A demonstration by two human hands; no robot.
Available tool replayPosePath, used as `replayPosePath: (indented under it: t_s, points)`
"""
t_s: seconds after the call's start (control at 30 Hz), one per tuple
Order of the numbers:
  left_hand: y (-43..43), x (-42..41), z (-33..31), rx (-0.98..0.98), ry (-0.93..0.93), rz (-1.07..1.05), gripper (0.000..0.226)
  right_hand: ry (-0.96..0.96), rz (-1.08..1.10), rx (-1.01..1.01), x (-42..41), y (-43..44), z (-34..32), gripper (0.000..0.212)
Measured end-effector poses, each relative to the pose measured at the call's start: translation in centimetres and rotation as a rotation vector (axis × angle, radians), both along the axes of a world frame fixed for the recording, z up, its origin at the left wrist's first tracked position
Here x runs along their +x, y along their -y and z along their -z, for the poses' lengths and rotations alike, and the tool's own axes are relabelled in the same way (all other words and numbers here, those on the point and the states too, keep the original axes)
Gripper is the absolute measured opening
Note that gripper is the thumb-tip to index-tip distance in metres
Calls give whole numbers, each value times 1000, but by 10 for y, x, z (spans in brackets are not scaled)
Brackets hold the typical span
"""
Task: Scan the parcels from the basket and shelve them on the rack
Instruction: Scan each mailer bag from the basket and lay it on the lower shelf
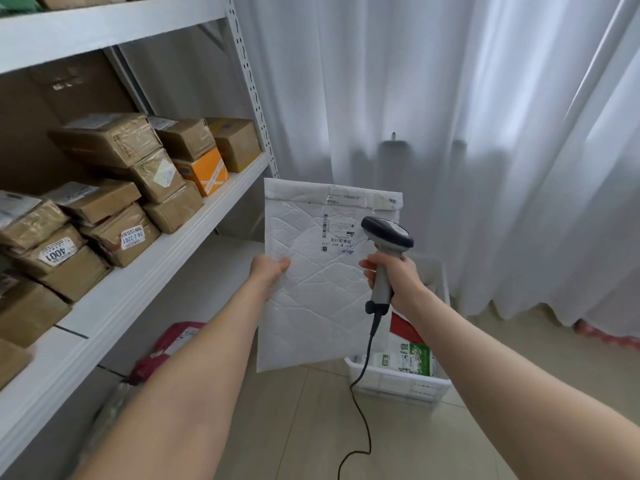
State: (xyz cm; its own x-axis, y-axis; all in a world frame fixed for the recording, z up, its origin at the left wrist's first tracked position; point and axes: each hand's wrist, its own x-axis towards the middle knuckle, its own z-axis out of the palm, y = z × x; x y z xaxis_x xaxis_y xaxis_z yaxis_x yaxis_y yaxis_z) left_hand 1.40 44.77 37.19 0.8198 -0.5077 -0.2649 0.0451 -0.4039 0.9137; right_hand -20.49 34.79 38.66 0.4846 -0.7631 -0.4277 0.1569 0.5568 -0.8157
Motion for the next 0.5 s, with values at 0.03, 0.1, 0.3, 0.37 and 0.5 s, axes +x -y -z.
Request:
replayPosePath:
  t_s: [0.03,0.1,0.3,0.37,0.5]
  points:
    - [0,-3,2,4,-3,3,29,-7,-15,-15,-1,-2,0,10]
    - [1,-7,5,7,-9,1,30,-28,-30,-41,-4,-3,-1,10]
    - [2,-9,11,-18,-89,-37,35,-156,-86,-119,-15,-3,-5,12]
    - [2,-8,12,-26,-97,-52,36,-203,-114,-146,-18,-3,-6,9]
    - [4,-8,13,-50,-111,-62,38,-244,-147,-159,-18,-9,-5,5]
